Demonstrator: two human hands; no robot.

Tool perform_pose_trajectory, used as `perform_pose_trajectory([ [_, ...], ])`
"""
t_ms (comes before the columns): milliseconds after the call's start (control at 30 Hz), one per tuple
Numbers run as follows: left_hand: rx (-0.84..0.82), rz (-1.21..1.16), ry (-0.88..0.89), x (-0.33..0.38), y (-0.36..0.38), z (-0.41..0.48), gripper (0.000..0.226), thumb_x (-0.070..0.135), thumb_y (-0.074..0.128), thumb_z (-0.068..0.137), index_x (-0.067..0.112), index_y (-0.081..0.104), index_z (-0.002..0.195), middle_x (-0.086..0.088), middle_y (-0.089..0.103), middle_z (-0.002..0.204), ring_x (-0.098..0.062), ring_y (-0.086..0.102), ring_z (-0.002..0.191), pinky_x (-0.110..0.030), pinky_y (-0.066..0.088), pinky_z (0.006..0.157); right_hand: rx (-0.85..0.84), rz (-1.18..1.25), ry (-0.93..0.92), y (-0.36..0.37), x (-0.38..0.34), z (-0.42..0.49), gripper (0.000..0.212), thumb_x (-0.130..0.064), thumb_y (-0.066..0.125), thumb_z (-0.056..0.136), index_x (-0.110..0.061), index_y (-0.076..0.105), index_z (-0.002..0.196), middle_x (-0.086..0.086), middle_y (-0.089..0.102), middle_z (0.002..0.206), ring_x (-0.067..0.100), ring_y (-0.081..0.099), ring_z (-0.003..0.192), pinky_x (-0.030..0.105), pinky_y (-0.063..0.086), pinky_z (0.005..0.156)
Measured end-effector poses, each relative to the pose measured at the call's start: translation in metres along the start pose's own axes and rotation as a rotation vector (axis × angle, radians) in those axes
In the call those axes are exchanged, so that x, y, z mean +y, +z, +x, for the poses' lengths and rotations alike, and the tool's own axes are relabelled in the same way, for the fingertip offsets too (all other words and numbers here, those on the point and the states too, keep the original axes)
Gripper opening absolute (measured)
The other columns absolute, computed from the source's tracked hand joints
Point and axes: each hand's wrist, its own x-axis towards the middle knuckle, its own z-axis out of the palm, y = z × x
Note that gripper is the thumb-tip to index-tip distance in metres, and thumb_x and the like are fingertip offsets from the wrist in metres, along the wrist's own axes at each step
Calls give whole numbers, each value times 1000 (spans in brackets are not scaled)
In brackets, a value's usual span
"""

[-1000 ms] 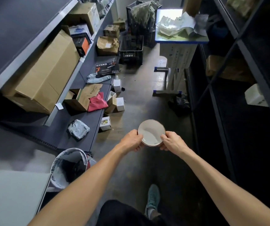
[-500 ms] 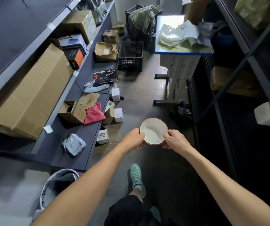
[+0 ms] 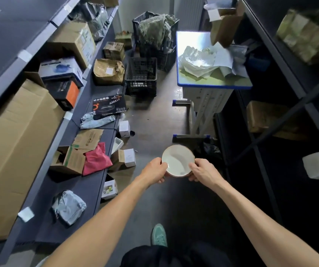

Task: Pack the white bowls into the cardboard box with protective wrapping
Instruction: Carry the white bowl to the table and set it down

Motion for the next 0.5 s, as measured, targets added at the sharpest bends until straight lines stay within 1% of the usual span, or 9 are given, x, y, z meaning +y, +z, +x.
perform_pose_trajectory([
  [200, 14, -20, -6, 24, -38, 52, 29, 24, 35, 95, 13, 53, 114, -7, 74, 92, -17, 62, 67, -25, 51, 58, -20, -20, -24, -16, -33, 61, 29, -30, 38, 95, -20, 65, 100, -3, 75, 75, 11, 72, 71, 43, 59, 83],
  [367, 32, -25, -19, 53, -65, 108, 24, 22, 36, 94, 13, 53, 108, -2, 75, 79, -17, 61, 60, -24, 49, 53, -42, -36, -41, -38, -58, 129, 28, -31, 40, 90, -18, 65, 91, -2, 75, 76, 12, 73, 67, 43, 59, 81],
  [433, 42, -33, -30, 69, -75, 130, 21, 22, 36, 93, 13, 52, 105, 0, 75, 76, -16, 60, 56, -24, 47, 51, -49, -63, -48, -50, -66, 161, 37, -39, 38, 82, -16, 65, 88, -1, 74, 75, 19, 72, 72, 45, 58, 80],
  [500, 53, -31, -40, 86, -85, 148, 21, 23, 36, 93, 14, 52, 105, 0, 75, 76, -15, 60, 55, -22, 45, 48, -65, -80, -57, -62, -73, 191, 45, -43, 35, 75, -13, 66, 87, -2, 74, 72, 22, 71, 75, 46, 58, 80],
])
